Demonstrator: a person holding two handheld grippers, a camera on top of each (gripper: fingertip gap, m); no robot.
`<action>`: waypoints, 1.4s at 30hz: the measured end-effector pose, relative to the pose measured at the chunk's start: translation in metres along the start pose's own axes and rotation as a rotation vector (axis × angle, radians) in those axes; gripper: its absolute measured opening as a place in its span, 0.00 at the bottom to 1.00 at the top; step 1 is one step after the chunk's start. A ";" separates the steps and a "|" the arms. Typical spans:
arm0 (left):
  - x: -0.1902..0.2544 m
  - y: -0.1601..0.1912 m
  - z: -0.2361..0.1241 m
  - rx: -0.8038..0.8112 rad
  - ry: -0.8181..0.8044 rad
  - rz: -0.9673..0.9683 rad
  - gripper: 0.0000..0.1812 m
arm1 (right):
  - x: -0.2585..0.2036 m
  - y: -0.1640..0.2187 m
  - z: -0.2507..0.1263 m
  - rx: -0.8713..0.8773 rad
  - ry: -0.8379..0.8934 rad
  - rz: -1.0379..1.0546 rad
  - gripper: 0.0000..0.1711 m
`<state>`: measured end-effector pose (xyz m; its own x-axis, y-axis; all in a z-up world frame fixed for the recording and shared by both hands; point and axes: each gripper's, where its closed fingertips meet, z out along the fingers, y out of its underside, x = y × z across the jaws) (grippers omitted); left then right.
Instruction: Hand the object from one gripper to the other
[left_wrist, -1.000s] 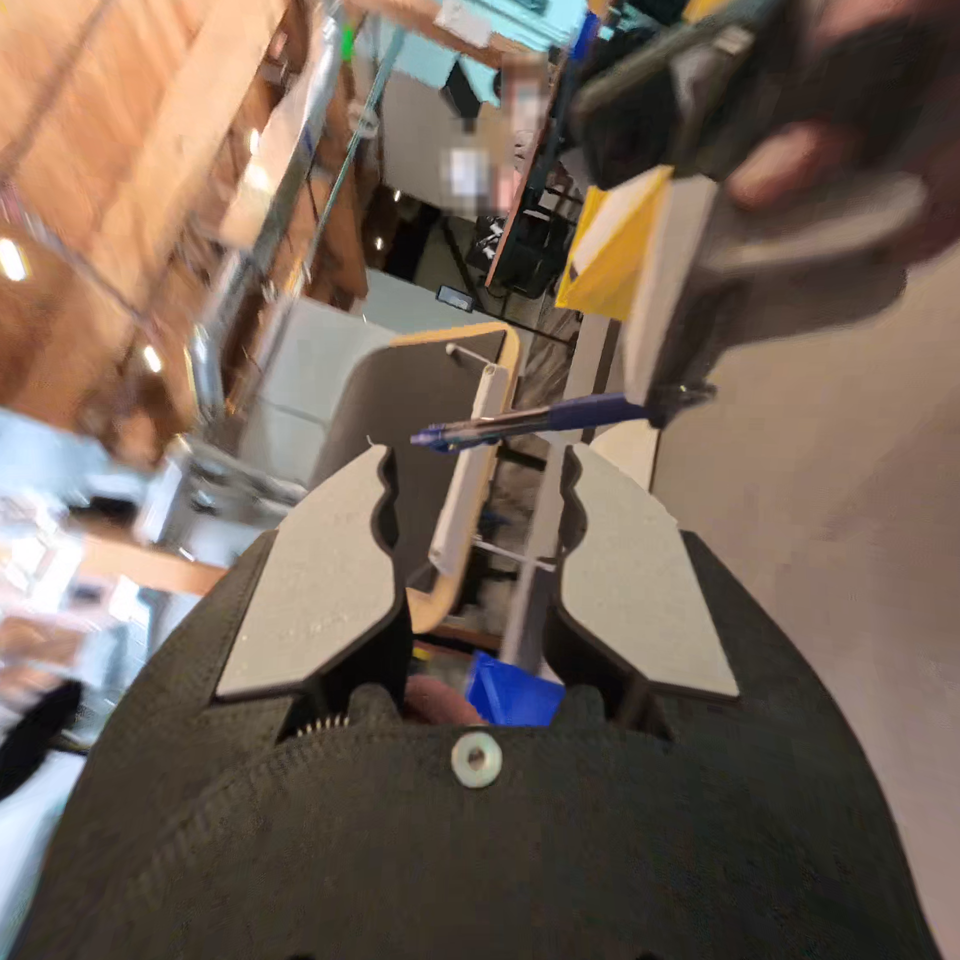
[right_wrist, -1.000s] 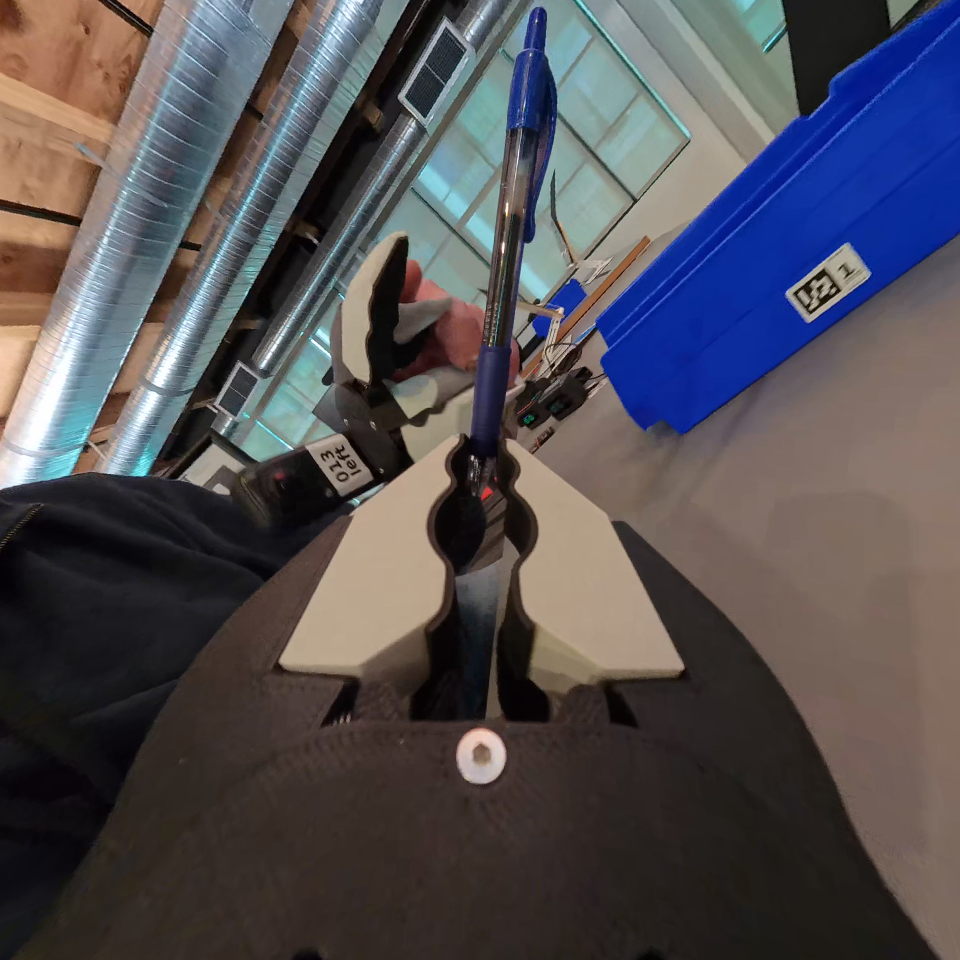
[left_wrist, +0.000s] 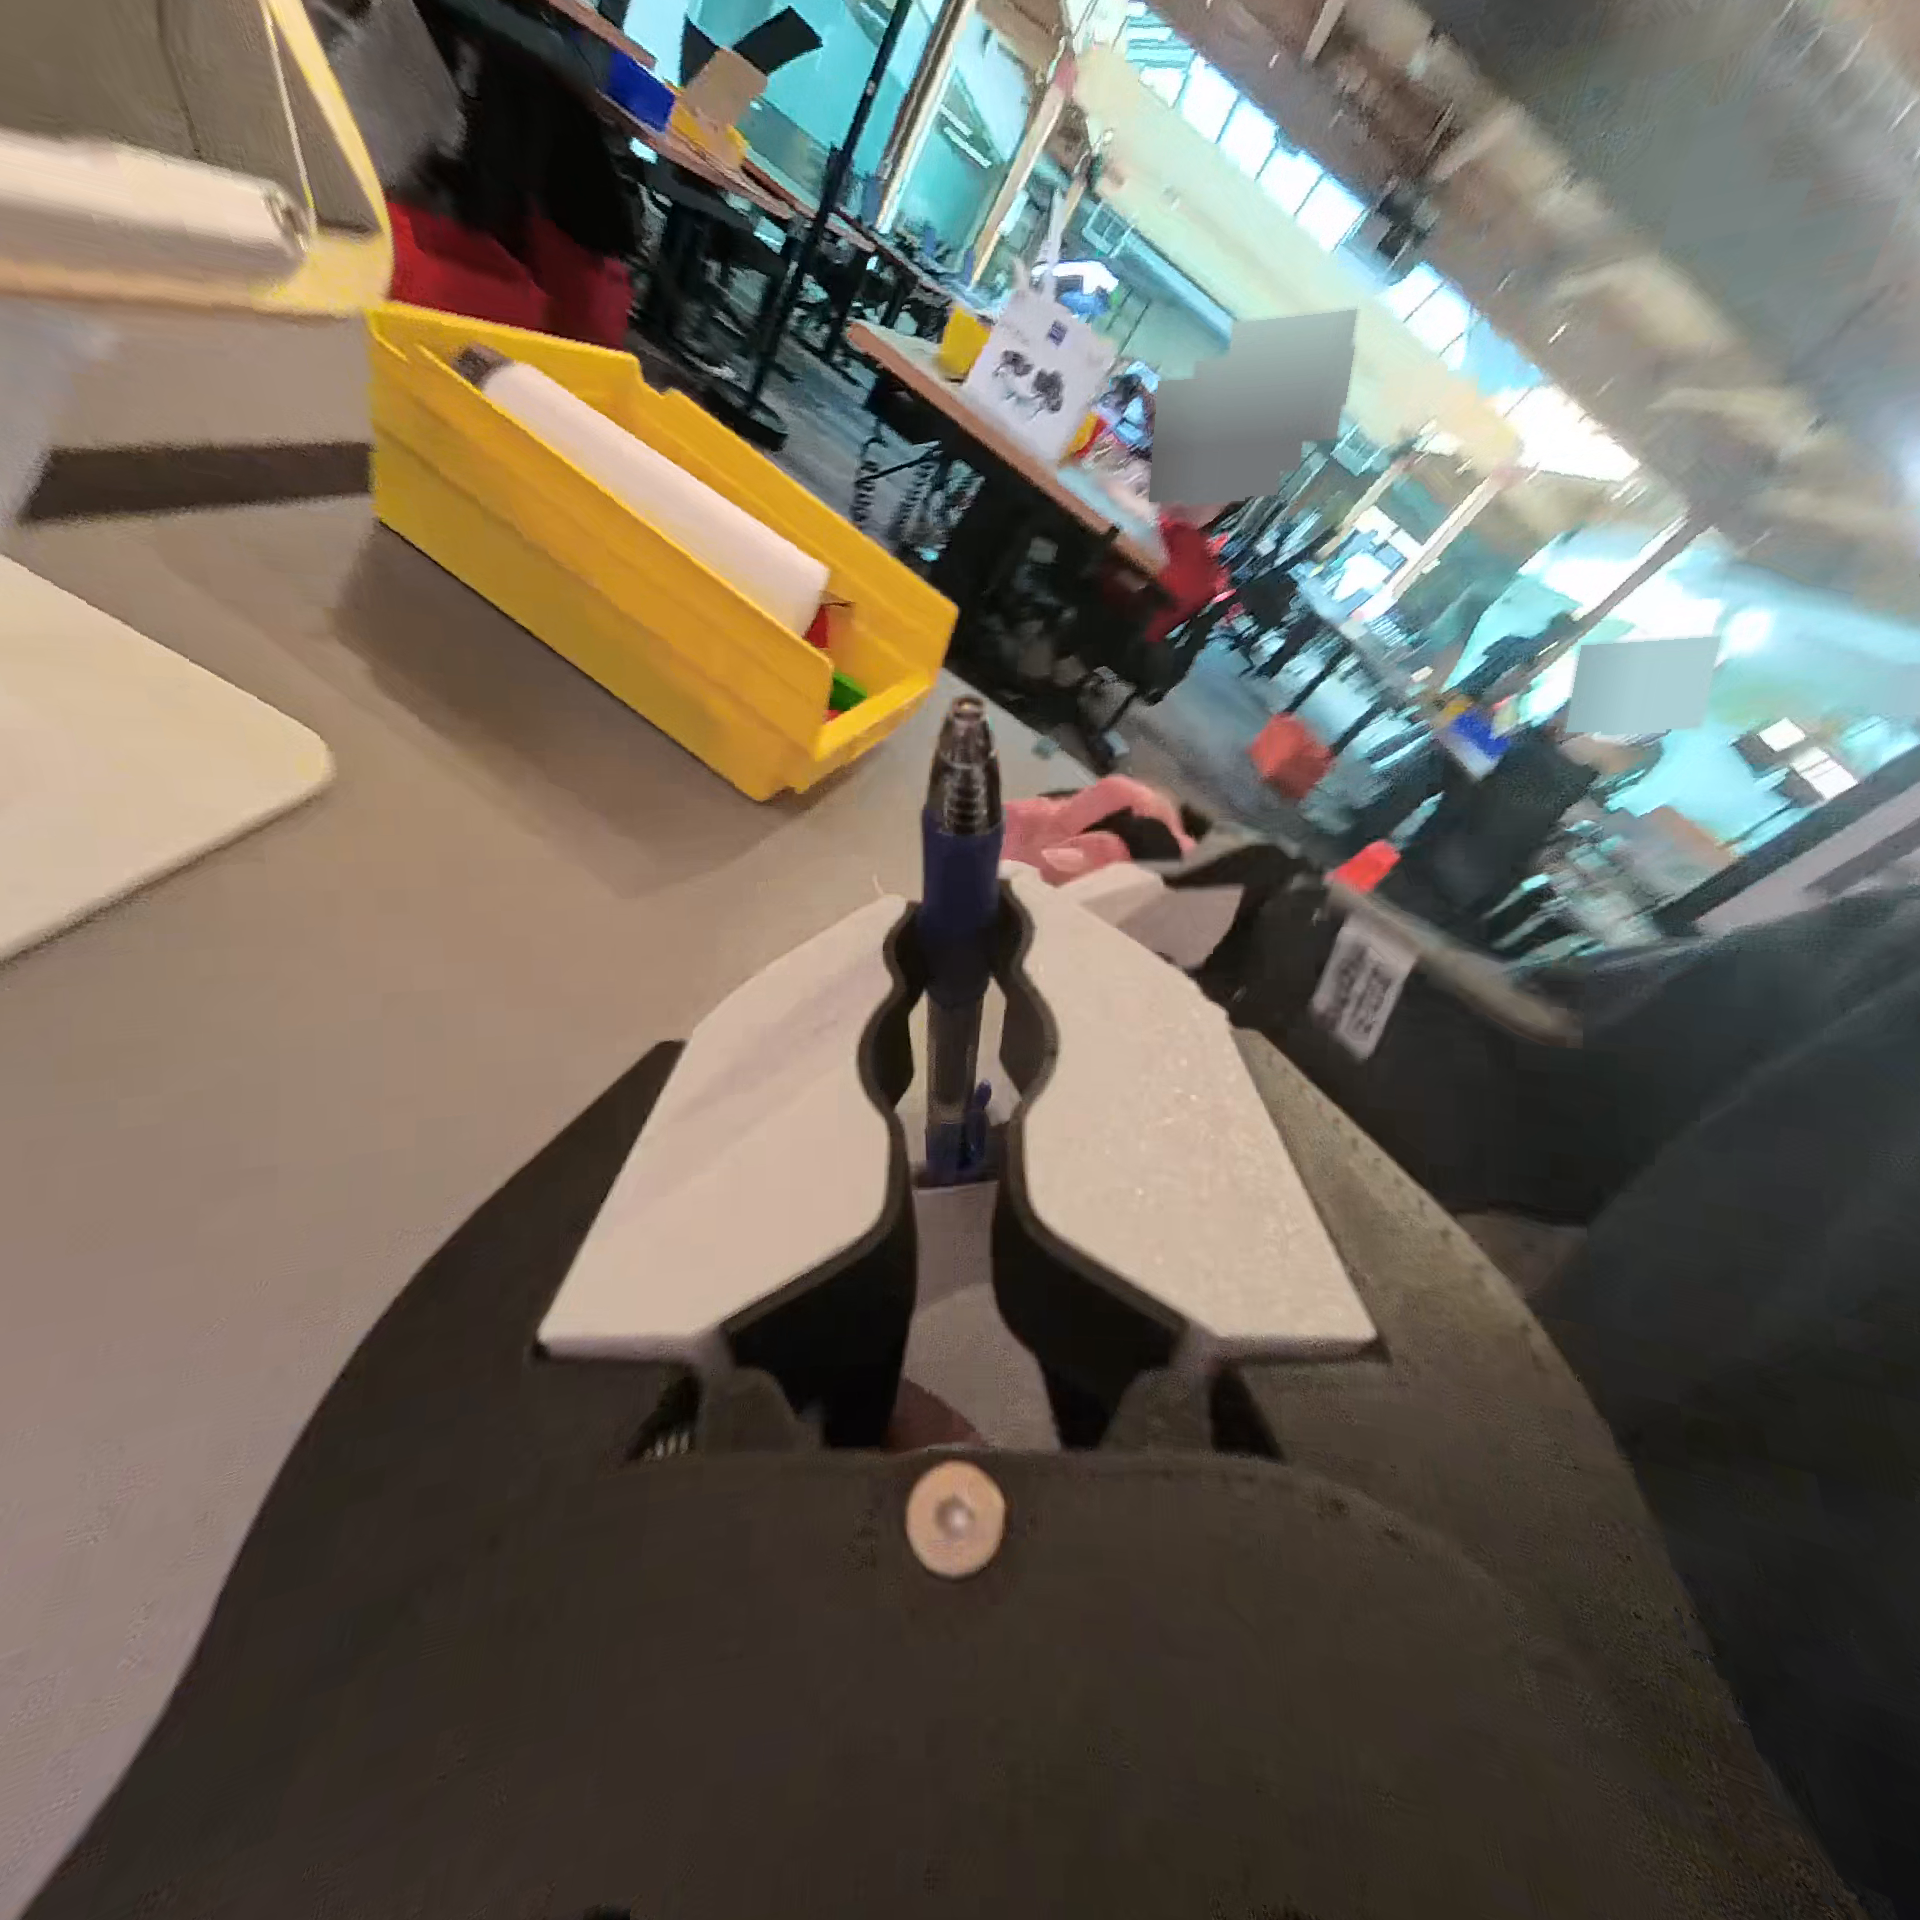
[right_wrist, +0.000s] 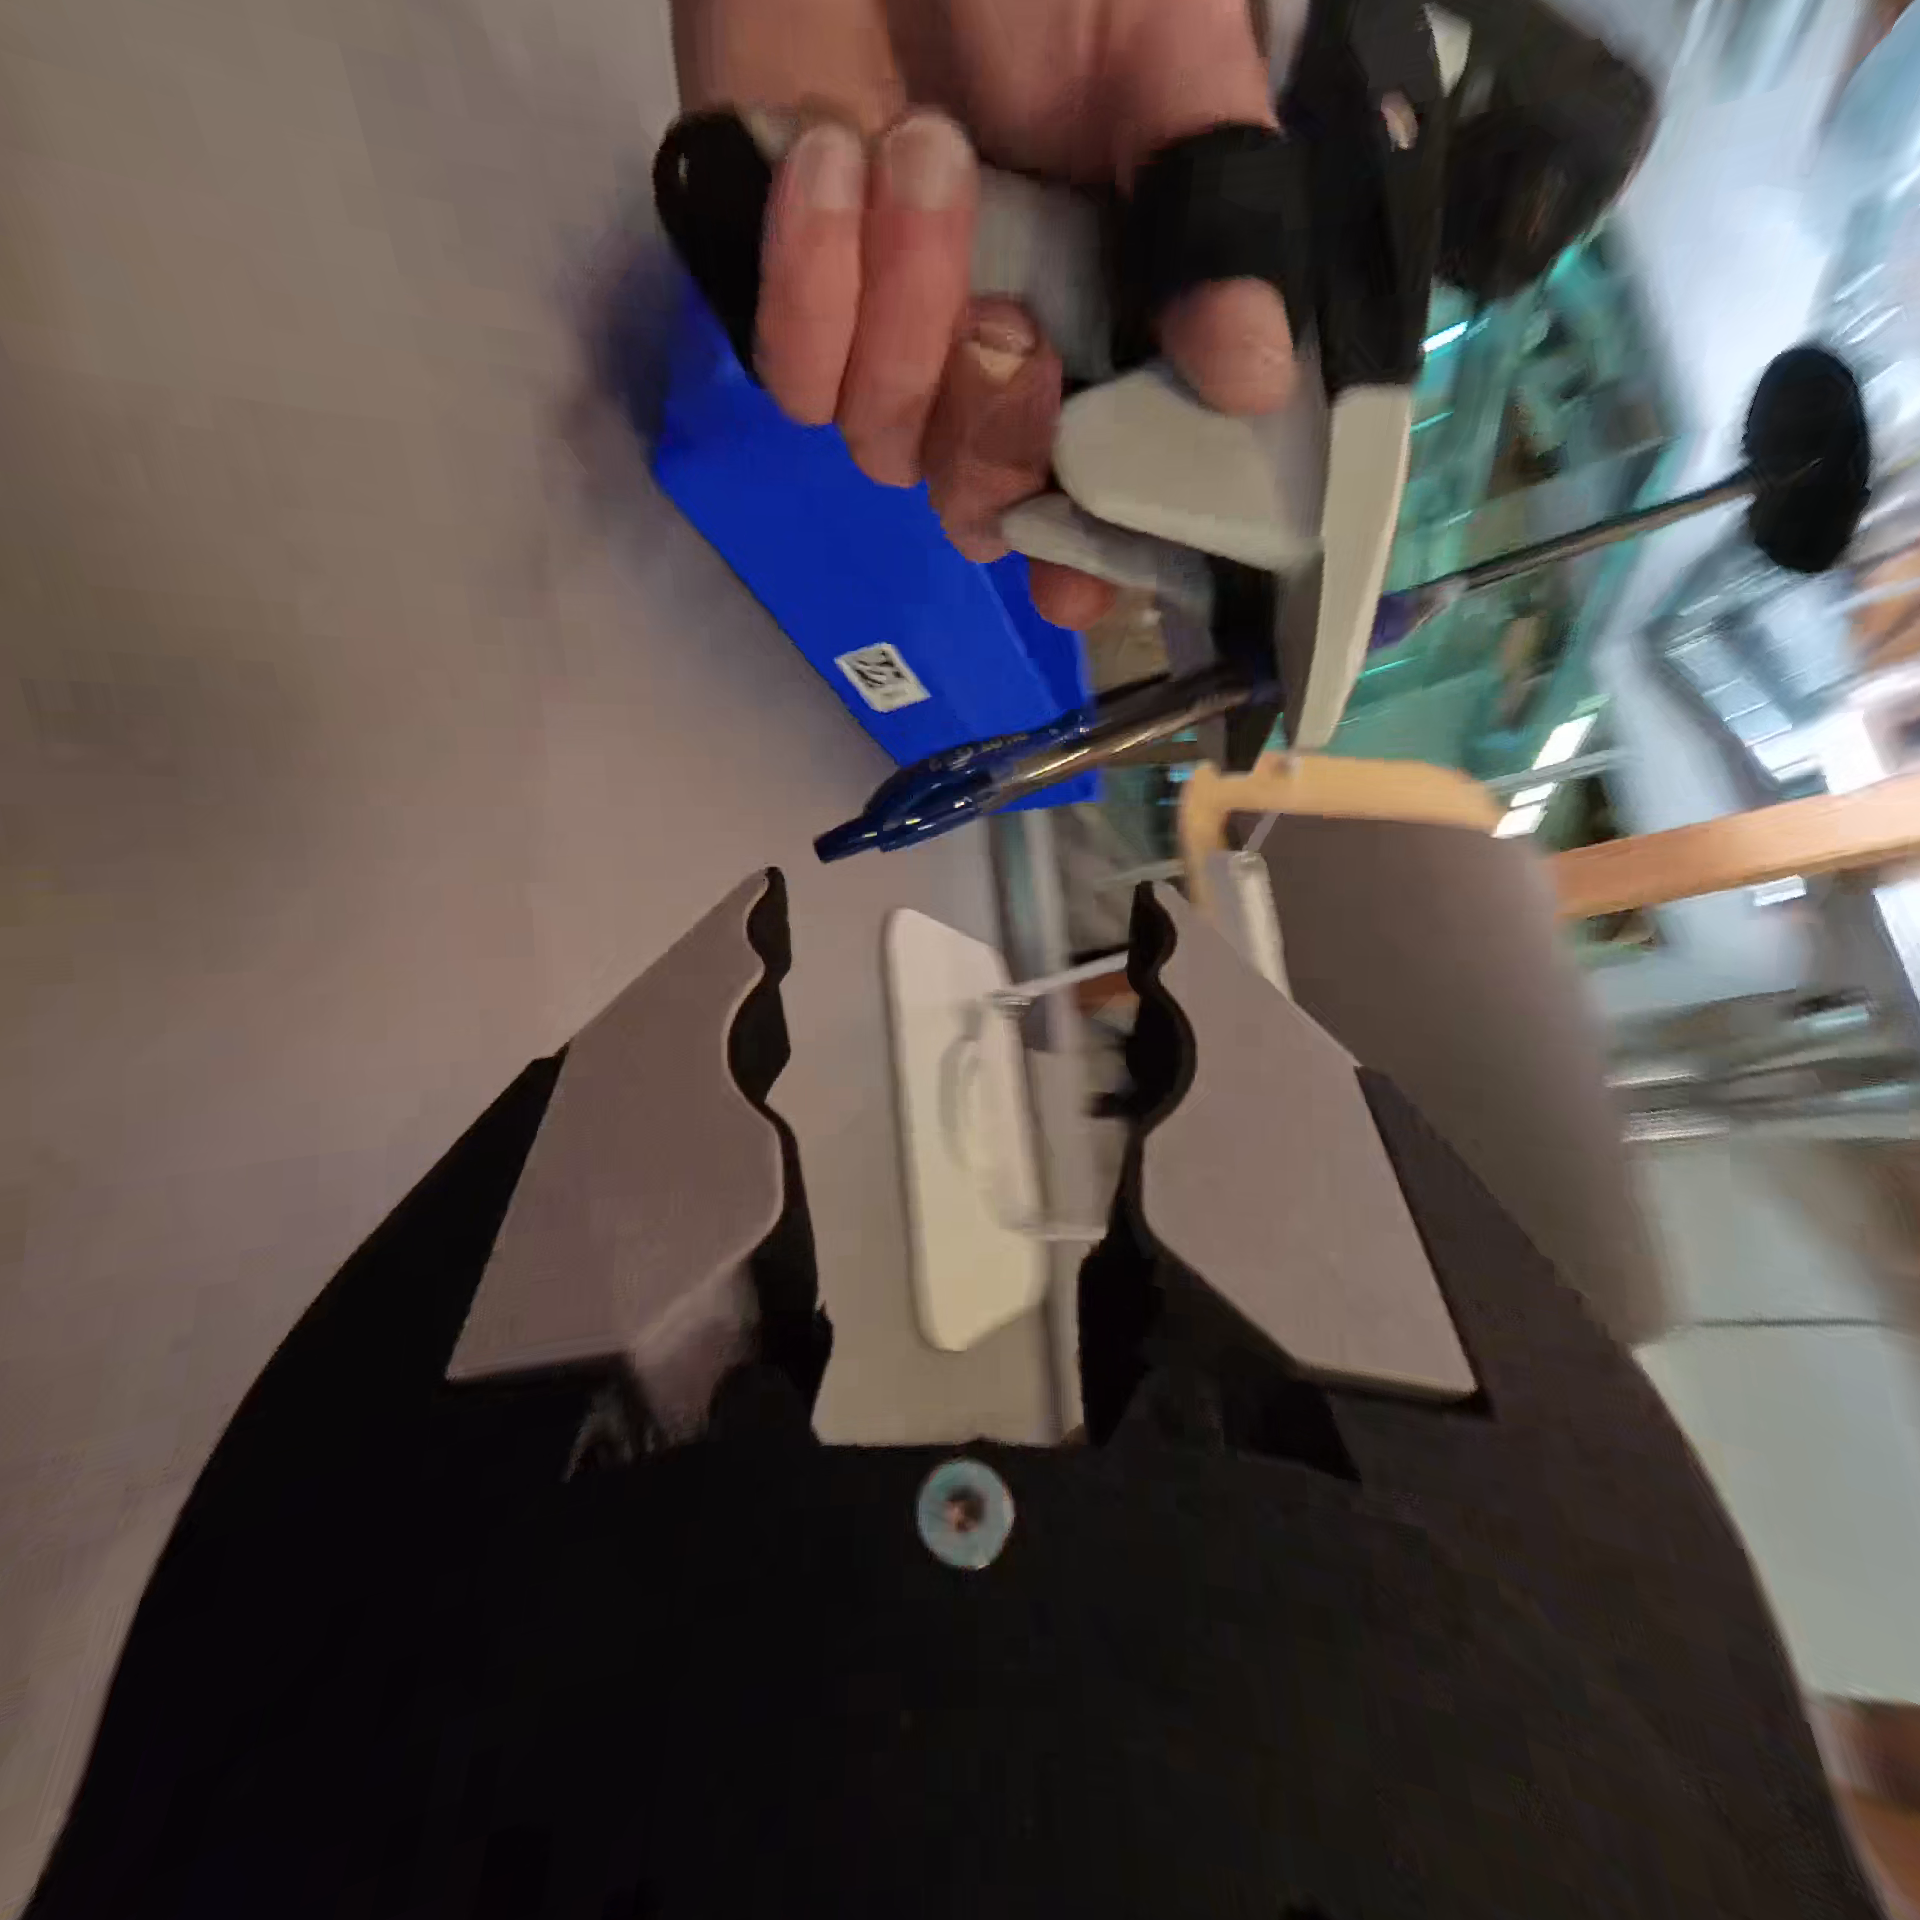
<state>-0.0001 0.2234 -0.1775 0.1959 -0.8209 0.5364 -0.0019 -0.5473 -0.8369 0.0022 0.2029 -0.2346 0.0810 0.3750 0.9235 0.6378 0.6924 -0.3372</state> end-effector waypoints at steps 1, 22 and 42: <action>-0.001 0.001 0.000 -0.001 0.029 -0.073 0.06 | 0.001 -0.002 0.001 -0.005 0.034 -0.092 0.39; -0.020 0.037 0.021 -0.014 0.129 -0.391 0.18 | 0.007 -0.032 -0.007 0.084 0.004 -0.260 0.06; -0.039 0.047 0.018 -0.328 -0.568 1.130 0.14 | 0.053 -0.023 -0.014 0.193 -0.532 0.848 0.07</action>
<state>0.0094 0.2329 -0.2394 0.3129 -0.7117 -0.6289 -0.6583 0.3148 -0.6838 0.0025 0.1979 -0.1754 0.0681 0.9811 0.1812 0.3906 0.1410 -0.9097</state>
